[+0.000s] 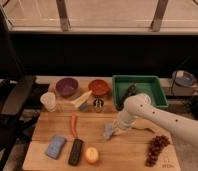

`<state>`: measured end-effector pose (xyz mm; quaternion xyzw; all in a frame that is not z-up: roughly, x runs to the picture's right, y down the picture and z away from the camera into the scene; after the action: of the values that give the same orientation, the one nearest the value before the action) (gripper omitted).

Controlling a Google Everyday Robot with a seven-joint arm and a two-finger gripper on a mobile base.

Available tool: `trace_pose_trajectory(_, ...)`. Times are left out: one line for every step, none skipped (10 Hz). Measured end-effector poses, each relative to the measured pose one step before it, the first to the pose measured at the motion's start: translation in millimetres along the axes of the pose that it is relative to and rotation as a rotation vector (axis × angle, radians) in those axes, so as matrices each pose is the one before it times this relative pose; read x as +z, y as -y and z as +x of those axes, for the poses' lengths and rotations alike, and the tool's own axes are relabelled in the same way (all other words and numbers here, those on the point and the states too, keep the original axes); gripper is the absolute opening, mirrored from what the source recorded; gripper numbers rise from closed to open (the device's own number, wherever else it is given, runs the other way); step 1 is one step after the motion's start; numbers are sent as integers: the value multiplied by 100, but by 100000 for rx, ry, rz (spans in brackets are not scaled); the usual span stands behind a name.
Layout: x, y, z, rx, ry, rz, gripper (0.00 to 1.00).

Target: Wipe tray with towel

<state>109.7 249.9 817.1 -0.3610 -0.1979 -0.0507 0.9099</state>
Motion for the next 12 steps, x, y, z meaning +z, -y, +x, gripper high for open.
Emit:
trace_pose_trajectory(-136,-32,11,-34,-211,188,0)
trace_pose_trajectory(-966,487,-97,153,-531,3074,0)
trace_pose_trajectory(-1024,622,-91,249,-294,2851,0)
trace_pose_trajectory(-1350,739,-188,510,-180,2889,0)
trace_pose_trajectory(-3040,1378,-75,1885,-645,4537,0)
trace_pose_trajectory(-2046,914,-25,991,-871,2326,0)
trace_pose_trajectory(-1977,1050,-56,806,-1059,2330,0)
trace_pose_trajectory(-2930,1878,67,1174,-1946,3601,0)
trace_pose_trajectory(-2590,2021,486,1415,-2161,3265,0)
trace_pose_trajectory(-2239,2237,589,1701,-1814,2479,0)
trace_pose_trajectory(-1836,2235,544,1631,-753,1267,0)
trace_pose_trajectory(-1407,1484,465,1370,-439,1216,0)
